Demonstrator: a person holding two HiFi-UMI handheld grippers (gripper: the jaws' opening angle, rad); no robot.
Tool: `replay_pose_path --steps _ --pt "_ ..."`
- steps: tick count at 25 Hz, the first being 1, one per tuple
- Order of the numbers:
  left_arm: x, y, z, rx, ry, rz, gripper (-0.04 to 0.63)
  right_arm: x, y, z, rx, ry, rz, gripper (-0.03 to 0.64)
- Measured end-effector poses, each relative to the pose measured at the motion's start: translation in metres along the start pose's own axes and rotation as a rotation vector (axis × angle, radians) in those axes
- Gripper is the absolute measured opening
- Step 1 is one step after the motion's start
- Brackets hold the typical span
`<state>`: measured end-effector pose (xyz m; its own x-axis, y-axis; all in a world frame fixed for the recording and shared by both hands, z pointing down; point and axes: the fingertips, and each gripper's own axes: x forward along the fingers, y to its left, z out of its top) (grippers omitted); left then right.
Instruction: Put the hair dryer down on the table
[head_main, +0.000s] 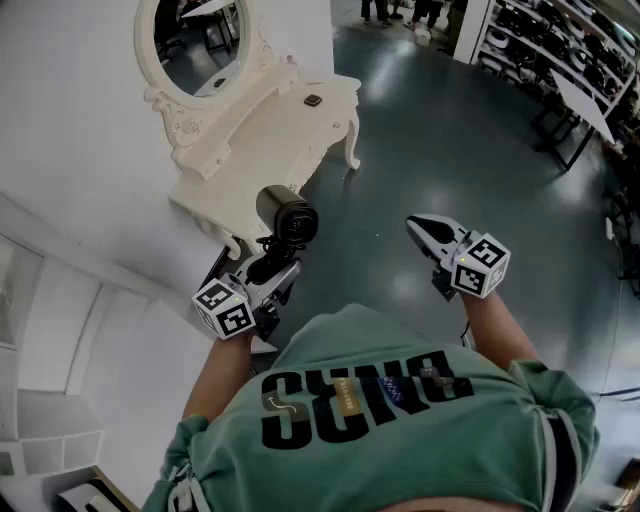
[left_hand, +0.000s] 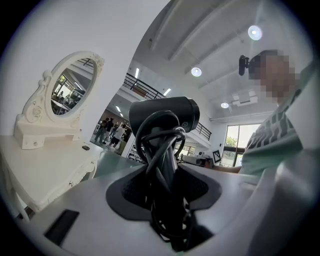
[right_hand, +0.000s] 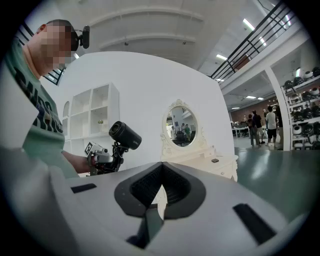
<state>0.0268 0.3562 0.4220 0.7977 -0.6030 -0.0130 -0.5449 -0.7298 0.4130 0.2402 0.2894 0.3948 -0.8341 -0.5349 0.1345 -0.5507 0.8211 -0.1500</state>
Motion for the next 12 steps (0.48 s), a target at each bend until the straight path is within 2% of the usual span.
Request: replay_pose_path --steps 5,12 --pt "0.003 0.002 -0.002 0.002 0.001 0.005 0.176 0.001 -0.003 -0.001 0.001 0.006 -0.003 -0.006" --pt "0.009 0.005 -0.006 0.003 -0.001 0.012 0.176 -0.002 -0.014 -0.006 0.056 -0.024 0.008 -0.006"
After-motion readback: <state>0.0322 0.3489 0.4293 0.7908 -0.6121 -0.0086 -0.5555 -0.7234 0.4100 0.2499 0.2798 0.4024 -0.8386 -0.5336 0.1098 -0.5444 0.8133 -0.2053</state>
